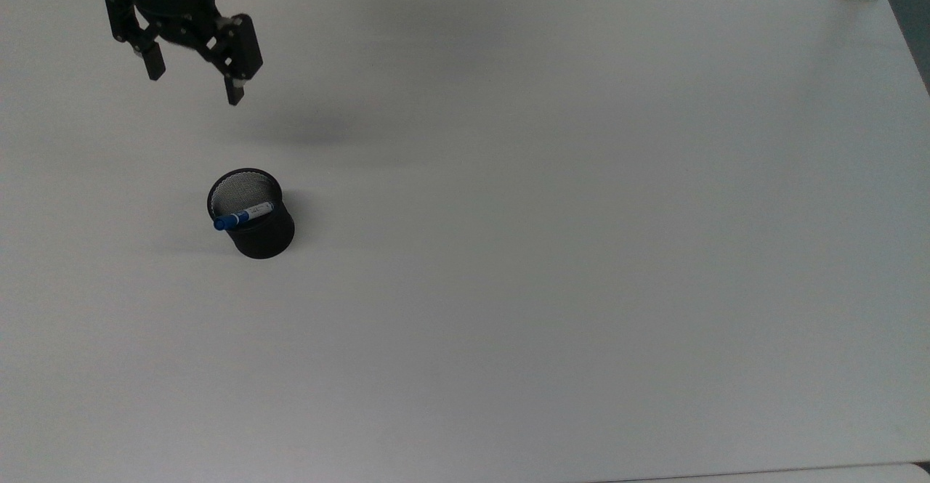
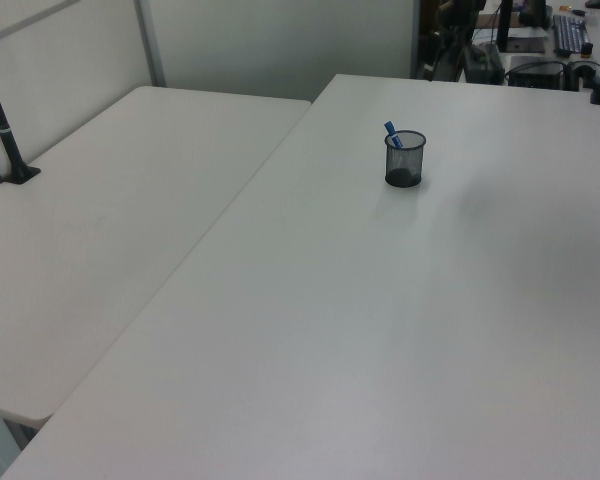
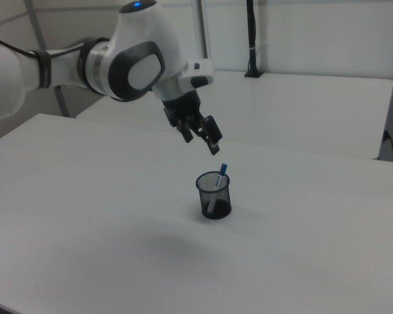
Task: Remove the marker
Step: 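Lower the gripper onto the blue-capped marker and close on it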
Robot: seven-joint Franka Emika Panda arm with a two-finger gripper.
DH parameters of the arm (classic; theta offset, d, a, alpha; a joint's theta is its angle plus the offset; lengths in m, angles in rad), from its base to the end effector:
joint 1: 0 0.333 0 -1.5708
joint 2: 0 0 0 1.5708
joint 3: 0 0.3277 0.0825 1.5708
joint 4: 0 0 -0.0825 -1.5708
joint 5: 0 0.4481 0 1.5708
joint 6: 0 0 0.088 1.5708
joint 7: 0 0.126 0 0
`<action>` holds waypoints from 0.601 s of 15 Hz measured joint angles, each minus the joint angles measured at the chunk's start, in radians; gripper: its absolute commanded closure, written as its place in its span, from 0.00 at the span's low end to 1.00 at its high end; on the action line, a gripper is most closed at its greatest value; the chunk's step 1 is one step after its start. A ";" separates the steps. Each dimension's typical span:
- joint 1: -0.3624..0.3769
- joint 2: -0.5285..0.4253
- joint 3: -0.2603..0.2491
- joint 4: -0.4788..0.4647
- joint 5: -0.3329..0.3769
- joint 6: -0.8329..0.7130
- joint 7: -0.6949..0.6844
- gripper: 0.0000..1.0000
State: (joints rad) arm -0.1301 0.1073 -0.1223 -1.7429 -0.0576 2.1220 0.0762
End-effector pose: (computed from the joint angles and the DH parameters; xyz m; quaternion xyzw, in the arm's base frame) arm 0.6671 -0.1728 0.5086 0.9789 -0.1493 0.1323 0.0446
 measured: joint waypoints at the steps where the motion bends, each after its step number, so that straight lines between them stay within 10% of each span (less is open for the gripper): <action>1: 0.000 0.019 0.000 -0.004 -0.011 0.047 0.050 0.00; 9: 0.022 0.184 0.000 -0.021 -0.062 0.336 0.131 0.08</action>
State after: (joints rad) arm -0.1079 0.2913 -0.1218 -1.7639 -0.1199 2.4582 0.2075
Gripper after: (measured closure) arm 0.013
